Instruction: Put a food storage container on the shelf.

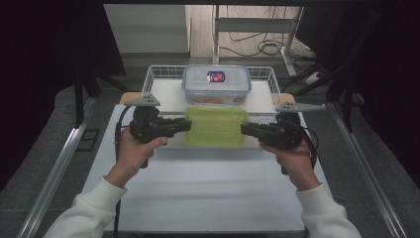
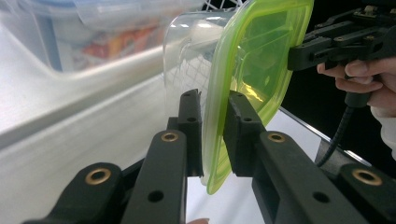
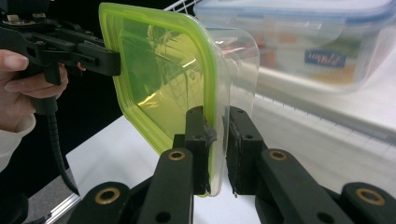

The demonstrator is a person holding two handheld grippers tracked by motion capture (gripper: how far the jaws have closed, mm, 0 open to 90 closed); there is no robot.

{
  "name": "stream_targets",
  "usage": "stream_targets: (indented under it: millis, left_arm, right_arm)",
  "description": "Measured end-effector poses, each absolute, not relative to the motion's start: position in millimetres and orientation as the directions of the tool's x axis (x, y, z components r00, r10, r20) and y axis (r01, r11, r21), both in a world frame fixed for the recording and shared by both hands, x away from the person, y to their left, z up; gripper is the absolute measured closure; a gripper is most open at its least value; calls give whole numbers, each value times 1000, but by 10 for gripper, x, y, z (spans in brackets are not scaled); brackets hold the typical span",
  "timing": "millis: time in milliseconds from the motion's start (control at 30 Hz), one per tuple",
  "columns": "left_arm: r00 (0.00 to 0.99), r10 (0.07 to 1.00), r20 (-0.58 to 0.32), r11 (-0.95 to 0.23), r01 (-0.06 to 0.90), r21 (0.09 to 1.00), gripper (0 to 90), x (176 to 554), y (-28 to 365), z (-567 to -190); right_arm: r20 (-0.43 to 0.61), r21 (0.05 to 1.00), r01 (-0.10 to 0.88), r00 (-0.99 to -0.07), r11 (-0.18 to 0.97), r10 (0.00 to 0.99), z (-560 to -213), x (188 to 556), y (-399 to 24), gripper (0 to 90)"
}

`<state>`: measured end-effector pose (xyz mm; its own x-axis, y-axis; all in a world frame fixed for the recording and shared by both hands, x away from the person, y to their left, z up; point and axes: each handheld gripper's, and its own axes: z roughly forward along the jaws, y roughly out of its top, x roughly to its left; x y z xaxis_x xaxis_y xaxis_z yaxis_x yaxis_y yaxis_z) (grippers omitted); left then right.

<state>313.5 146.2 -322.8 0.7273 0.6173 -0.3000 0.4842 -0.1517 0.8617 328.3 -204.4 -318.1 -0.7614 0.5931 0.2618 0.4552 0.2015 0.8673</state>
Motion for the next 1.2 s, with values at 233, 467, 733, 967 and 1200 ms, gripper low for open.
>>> stream_targets:
  millis: [233,467,733,967,1200]
  left_arm:
    - [720,623,-306,-131,481,867,785,3277,1514,-3068]
    - [724,616,-309,-119,474,873,786,3459,1532,-2913]
    - [716,630,-300,-127,476,870,788,3729,1501,-2725]
    - [700,641,-314,-118,494,861,793,3934,1483,-2634]
    - [691,643,-332,-103,507,855,792,4084,1498,-2567]
  right_arm:
    - [257,873,448,-761,195,596,-2983,3420,-1986,797]
    - [246,869,449,-754,206,609,-2777,3555,-1957,797]
    - [274,858,476,-742,193,612,-2578,3856,-1973,797]
    - [287,853,489,-731,181,619,-2481,4033,-1978,796]
    - [307,849,502,-720,162,622,-2411,4213,-1966,797]
